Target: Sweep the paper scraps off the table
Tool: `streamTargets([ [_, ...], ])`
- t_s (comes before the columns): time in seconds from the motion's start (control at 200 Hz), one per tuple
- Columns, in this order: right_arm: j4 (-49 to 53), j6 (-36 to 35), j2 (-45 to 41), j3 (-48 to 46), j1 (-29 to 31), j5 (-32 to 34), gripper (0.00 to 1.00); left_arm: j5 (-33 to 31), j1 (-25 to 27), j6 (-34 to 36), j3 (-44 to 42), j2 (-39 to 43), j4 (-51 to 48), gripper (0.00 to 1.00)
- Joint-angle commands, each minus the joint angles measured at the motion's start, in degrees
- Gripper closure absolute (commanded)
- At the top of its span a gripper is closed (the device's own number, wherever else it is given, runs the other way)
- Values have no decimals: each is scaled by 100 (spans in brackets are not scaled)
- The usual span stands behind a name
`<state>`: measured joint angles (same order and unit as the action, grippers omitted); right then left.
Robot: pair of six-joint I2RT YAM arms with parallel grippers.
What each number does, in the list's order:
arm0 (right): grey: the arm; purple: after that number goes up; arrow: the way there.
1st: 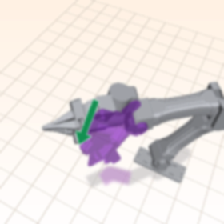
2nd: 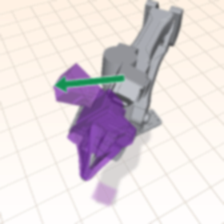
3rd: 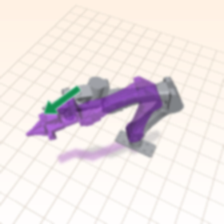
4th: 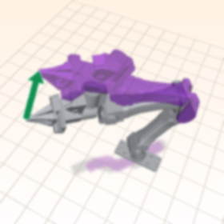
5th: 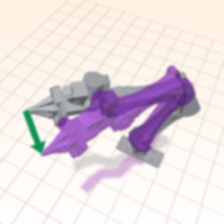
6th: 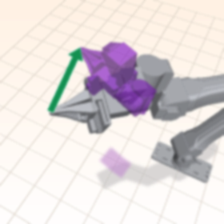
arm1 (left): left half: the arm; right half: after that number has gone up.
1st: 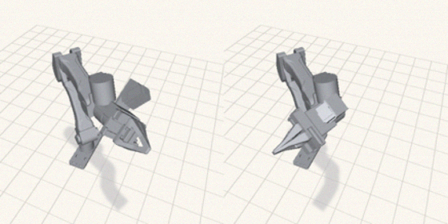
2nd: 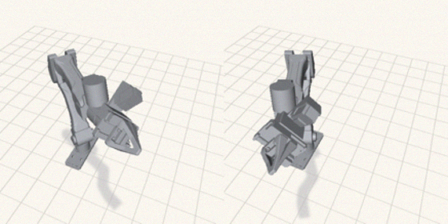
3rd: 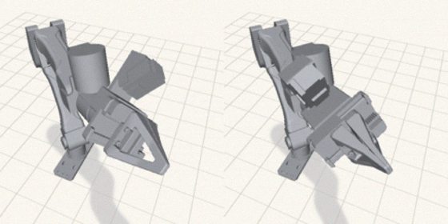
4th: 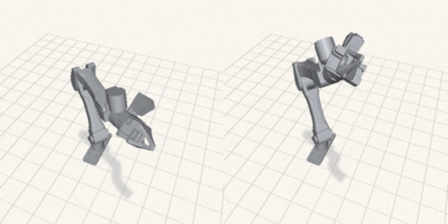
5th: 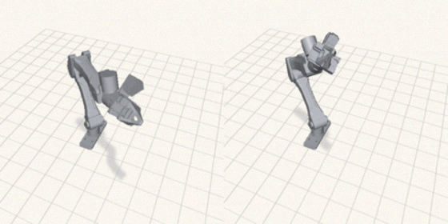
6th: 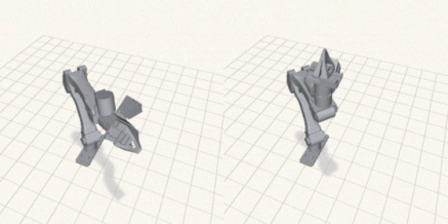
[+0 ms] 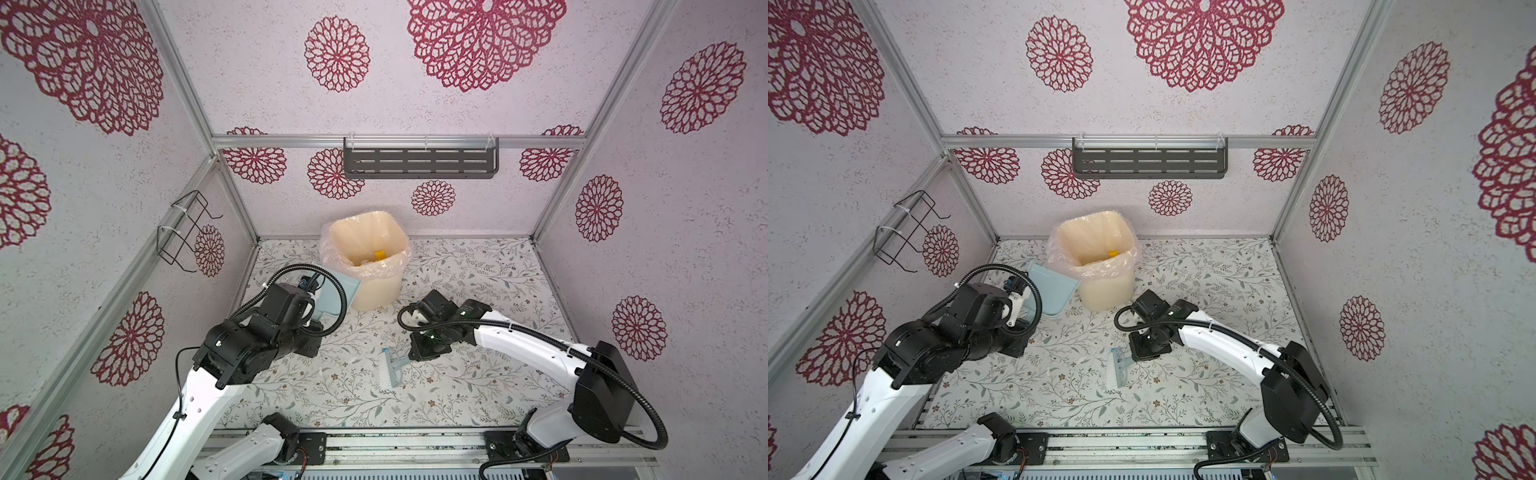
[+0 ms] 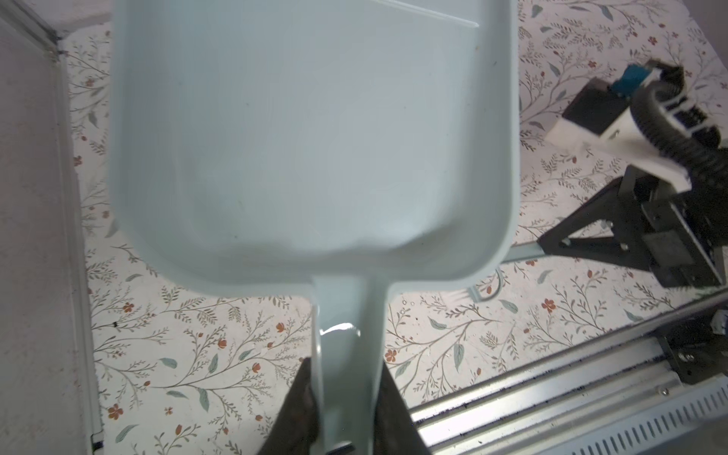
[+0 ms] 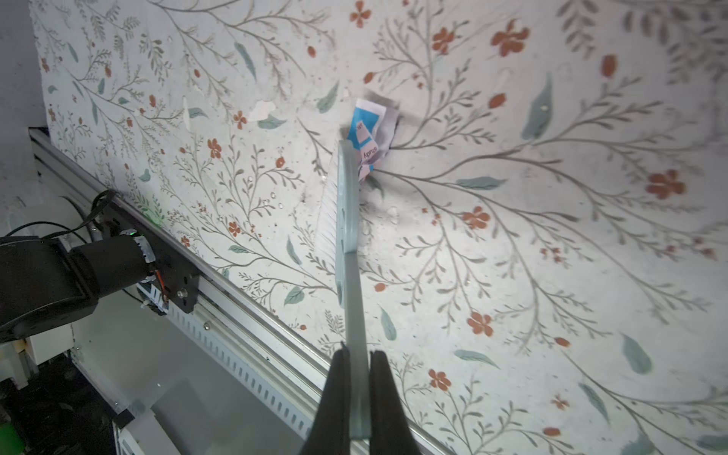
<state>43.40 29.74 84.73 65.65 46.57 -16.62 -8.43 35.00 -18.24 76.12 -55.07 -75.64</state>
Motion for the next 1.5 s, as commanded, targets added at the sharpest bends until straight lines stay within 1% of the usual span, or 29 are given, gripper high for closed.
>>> streamTargets([
  [0.0,749,-381,-269,-56,-312,458,100,123,512,-403,-243,-91,137,100],
  [0.13,1114,-618,-475,188,-480,423,100,281,1096,-817,-531,-255,359,100],
  [0.26,1642,-832,-650,581,-623,460,100,526,1430,-1085,-860,-436,492,100],
  [0.335,1991,-978,-717,832,-762,588,100,601,1483,-1166,-1041,-495,503,100],
  [0.465,2474,-1267,-692,1350,-1031,958,100,934,1506,-1210,-1437,-569,767,100],
  [0.555,2714,-1467,-500,1726,-1114,1337,100,1188,1521,-1220,-1598,-736,917,100],
  [0.696,2859,-1692,-26,2165,-1115,1838,100,1368,1688,-1261,-1688,-1173,1051,100],
  [0.811,2815,-1805,321,2423,-1039,1982,100,1457,1916,-1328,-1689,-1542,1113,100],
  [0.961,2840,-1944,701,2679,-833,2280,100,1467,2339,-1393,-1661,-1933,1121,100],
  [1.091,2791,-2007,992,2853,-647,2439,100,1560,2617,-1471,-1790,-2199,1306,100],
  [1.226,2753,-2029,1249,3054,-494,2506,100,1581,2711,-1565,-1884,-2371,1494,100],
  [1.491,2862,-2094,1766,3568,-195,2600,100,1588,2704,-1513,-2092,-2600,1869,100],
])
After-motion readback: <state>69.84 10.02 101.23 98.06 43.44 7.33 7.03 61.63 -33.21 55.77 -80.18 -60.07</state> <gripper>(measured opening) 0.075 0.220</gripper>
